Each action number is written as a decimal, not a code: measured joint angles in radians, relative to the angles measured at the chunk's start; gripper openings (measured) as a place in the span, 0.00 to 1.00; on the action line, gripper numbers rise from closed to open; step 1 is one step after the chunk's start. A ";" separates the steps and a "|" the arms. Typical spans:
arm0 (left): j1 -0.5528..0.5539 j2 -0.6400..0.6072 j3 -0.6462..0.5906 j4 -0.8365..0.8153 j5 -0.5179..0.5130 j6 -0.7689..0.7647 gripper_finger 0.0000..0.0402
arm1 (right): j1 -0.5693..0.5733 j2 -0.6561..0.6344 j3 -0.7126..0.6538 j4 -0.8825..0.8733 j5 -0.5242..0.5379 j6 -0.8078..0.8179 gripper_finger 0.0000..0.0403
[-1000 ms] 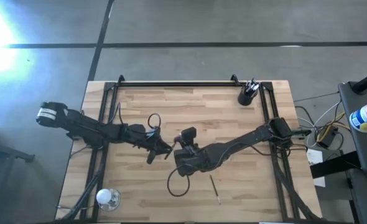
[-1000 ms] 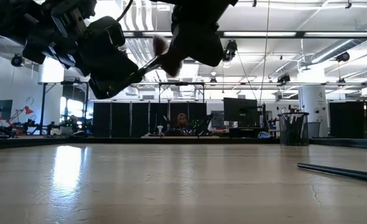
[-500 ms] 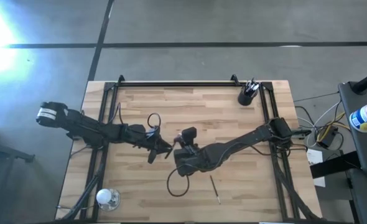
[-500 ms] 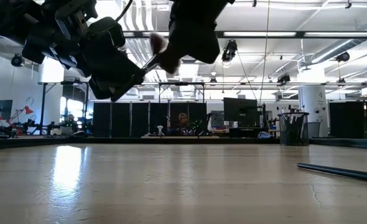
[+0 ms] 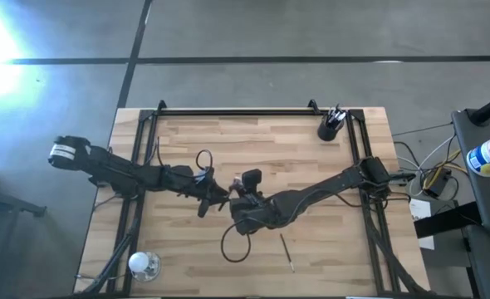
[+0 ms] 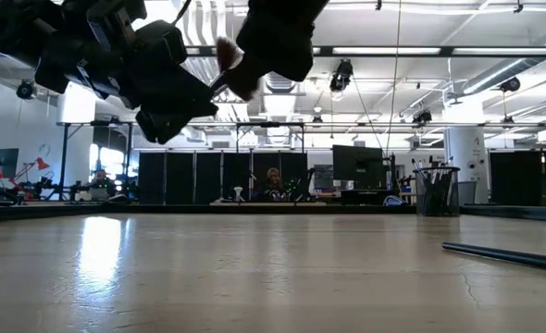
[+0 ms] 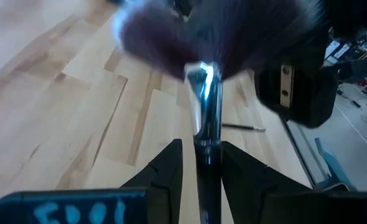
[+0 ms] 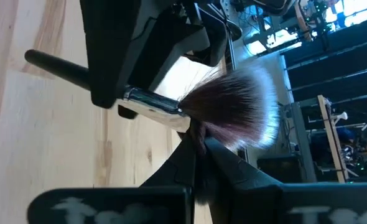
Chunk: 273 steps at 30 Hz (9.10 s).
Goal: Put items in baskets/containers
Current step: Put the highlighter brush into the pen holder, then put the eyeshadow brush into the pen holder
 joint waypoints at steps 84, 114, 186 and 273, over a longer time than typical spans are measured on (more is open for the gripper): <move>0.038 0.162 0.057 0.438 -0.112 0.422 0.09 | -0.122 -0.339 -0.726 1.257 -0.338 0.300 0.17; 0.039 0.162 0.060 0.405 -0.113 0.389 0.08 | -0.124 -0.338 -0.723 1.285 -0.338 0.233 0.36; 0.095 0.089 -0.034 0.311 -0.133 0.411 0.24 | -1.047 -0.920 -1.301 0.847 -0.114 0.378 0.34; 0.077 0.089 -0.030 0.012 -0.002 0.259 0.21 | 0.333 0.093 -0.145 -0.345 -0.797 1.453 0.03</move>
